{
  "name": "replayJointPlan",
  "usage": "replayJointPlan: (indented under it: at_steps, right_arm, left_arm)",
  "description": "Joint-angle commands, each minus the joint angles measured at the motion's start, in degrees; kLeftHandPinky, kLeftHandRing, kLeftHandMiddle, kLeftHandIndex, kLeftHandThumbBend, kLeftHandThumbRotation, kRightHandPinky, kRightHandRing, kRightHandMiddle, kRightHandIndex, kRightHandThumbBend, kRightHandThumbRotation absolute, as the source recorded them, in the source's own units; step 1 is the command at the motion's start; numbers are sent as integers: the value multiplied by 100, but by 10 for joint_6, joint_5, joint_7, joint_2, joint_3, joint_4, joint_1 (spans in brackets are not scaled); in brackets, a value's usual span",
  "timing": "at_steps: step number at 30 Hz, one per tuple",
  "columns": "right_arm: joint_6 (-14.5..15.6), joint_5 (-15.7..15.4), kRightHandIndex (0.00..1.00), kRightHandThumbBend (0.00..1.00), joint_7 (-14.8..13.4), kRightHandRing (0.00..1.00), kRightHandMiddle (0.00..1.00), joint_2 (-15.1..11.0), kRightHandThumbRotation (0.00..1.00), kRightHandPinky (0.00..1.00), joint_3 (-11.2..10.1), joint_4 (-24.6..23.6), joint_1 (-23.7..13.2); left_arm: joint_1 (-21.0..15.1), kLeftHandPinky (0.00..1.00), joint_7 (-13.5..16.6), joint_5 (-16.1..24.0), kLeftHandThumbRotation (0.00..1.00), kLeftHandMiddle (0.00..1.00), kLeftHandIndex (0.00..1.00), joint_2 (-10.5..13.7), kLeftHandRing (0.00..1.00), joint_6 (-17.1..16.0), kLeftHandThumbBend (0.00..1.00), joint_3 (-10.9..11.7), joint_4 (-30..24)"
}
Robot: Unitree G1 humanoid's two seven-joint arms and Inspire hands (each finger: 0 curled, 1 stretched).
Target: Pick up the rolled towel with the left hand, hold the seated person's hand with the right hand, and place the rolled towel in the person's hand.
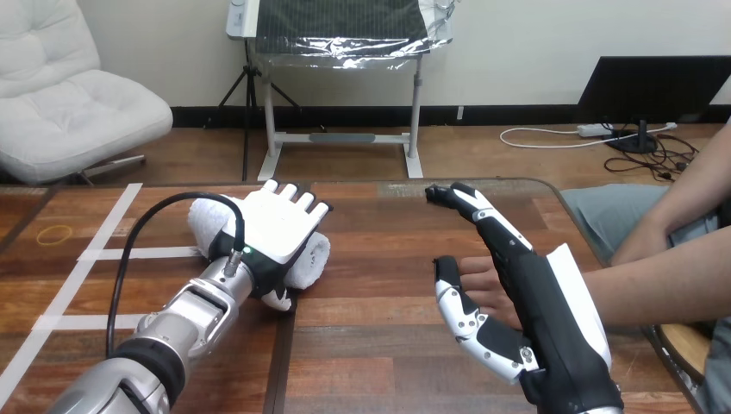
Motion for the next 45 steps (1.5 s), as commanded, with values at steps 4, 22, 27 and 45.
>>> replayJointPlan:
  at_steps: [4, 22, 27, 45]
  right_arm:
    - [2, 0, 85, 7, 0, 96, 95, 4, 0, 100, -1, -34, -3]
    - [-6, 8, 85, 6, 1, 94, 94, -2, 0, 100, -5, -34, 3]
    - [-4, 10, 85, 6, 2, 94, 93, -2, 0, 100, -5, -35, 4]
    - [-5, 15, 86, 8, 8, 92, 91, -7, 0, 98, -10, -37, 5]
  left_arm:
    - [-22, 92, 3, -8, 20, 91, 89, -7, 91, 4, 82, 3, 7]
    - [-19, 61, 61, -7, 4, 64, 63, -11, 62, -16, 70, 2, 20]
    - [-19, 49, 87, -2, 1, 53, 54, -11, 50, -17, 66, -3, 28]
    - [-16, 22, 109, 1, 0, 32, 42, -16, 25, -21, 62, -8, 40]
